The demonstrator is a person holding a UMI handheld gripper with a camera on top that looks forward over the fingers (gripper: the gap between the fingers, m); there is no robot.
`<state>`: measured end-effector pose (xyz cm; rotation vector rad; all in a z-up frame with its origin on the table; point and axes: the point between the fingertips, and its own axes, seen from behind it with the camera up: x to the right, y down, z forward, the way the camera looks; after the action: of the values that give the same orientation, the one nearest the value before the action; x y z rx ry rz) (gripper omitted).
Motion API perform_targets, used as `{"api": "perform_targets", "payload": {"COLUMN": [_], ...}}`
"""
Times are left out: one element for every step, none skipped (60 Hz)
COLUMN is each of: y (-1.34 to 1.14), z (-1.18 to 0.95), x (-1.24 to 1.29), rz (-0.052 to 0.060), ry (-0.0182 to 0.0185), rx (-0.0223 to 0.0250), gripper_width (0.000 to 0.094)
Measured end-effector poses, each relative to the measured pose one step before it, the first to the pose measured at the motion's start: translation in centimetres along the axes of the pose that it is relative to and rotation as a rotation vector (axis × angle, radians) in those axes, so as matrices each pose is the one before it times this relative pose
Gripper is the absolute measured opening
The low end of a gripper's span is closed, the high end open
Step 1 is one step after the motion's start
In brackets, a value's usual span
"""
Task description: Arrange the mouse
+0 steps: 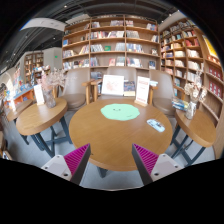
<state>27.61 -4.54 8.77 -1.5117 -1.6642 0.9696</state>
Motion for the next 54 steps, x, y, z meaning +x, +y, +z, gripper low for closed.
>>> {"api": "perform_targets", "payload": {"y": [0.010,0.065,0.053,0.044,0.092,0.044,0.064,0.059,0.036,0.046,0.018,0.017,0.011,0.052,0.046,0.038,0.067,0.072,0.035,0.008,0.059,0.059,0.035,0.026,-0.023,-0.037,-0.004,0.006,0.022,-0.005,-0.039,-0.049,-0.107,-0.062,-0.033,-0.031,0.007,-0.026,-0.040,-0.083,-0.088,-0.079,-0.069,-0.050,-0.067,-0.094,-0.082,-0.081,-0.080,-0.067,-0.054,-0.080,-0.090,-0.085], "z": [-0.924,0.000,-0.018,-0.026,0.203,0.093,0.077,0.161,0.151,0.194,0.182,0.207,0.230,0.232,0.237,0.274,0.273,0.278,0.315,0.707,0.333,0.325,0.348,0.321,0.330,0.339,0.329,0.310,0.266,0.313,0.252,0.276,0.287,0.288,0.284,0.302,0.297,0.319,0.330,0.306,0.336,0.293,0.315,0.301,0.367,0.365,0.380,0.391,0.387,0.404,0.403,0.370,0.386,0.370], "x": [0.001,0.236,0.339,0.425,0.344,0.632,0.690,0.735,0.764,0.818,0.813,0.812,0.799,0.828,0.857,0.811,0.815,0.779,0.704,0.596,0.717,0.739,0.705,0.655,0.472,0.436,0.425,0.383,0.376,0.385,0.354,0.279,0.223,0.181,0.156,0.155,0.152,0.123,0.100,0.033,0.033,0.013,0.036,0.051,0.037,0.046,0.007,0.017,0.014,0.061,0.010,0.029,0.049,-0.019], "rz": [0.0045,0.0044,0.0039,0.0027,0.0019,0.0008,0.0001,-0.0002,-0.0003,-0.0005,0.0004,0.0012,0.0019,0.0020,0.0022,0.0023,0.0017,0.0014,0.0017,0.0033,0.0043,0.0063,0.0082,0.0081,0.0076,0.0057,0.0042,0.0028,0.0022,0.0015,0.0008,-0.0004,-0.0016,-0.0025,-0.0027,-0.0017,-0.0011,-0.0002,0.0010,0.0021,0.0029,0.0031,0.0022,0.0014,0.0012,0.0017,0.0020,0.0015,0.0010,0.0006,0.0008,0.0020,0.0023,0.0034], "ry": [0.00445,0.00465,0.00632,0.00741,0.00726,0.01015,0.00981,0.00944,0.00910,0.00919,0.00950,0.00962,0.01004,0.01067,0.01076,0.01126,0.01104,0.00999,0.00864,0.00777,0.00848,0.00908,0.00924,0.00820,0.00556,0.00320,0.00316,0.00332,0.00390,0.00472,0.00446,0.00400,0.00252,0.00179,0.00135,0.00145,0.00242,0.00188,0.00116,-0.00012,-0.00110,-0.00148,-0.00086,-0.00025,-0.00022,-0.00047,-0.00090,-0.00116,-0.00071,-0.00003,0.00059,0.00004,-0.00055,-0.00021], "rx": [-0.00526,-0.00302,-0.00263,-0.00227,-0.00144,-0.00230,-0.00254,-0.00206,-0.00165,-0.00068,-0.00033,0.00039,0.00021,-0.00006,-0.00099,-0.00097,-0.00101,-0.00090,-0.00037,0.00200,0.00062,0.00030,-0.00031,-0.00065,-0.00024,-0.00030,-0.00032,-0.00088,-0.00147,-0.00129,-0.00073,0.00099,0.00257,0.00282,0.00170,0.00001,-0.00072,-0.00039,0.00073,0.00134,0.00139,0.00142,0.00068,0.00021,0.00018,0.00124,0.00154,0.00076,-0.00062,-0.00083,-0.00057,0.00050,0.00026,-0.00158], "gripper_width": [0.0853,0.0855,0.0854,0.0853,0.0855,0.0855,0.0855,0.0854,0.0853,0.0853,0.0853,0.0853,0.0853,0.0853,0.0855,0.0855,0.0853,0.0853,0.0854,0.0855,0.0853,0.0854,0.0855,0.0857,0.0858,0.0862,0.0859,0.0856,0.0854,0.0853,0.0853,0.0852,0.0853,0.0854,0.0854,0.0853,0.0854,0.0853,0.0854,0.0852,0.0851,0.0852,0.0853,0.0853,0.0852,0.0851,0.0854,0.0852,0.0850,0.0849,0.0848,0.0850,0.0850,0.0849]}}
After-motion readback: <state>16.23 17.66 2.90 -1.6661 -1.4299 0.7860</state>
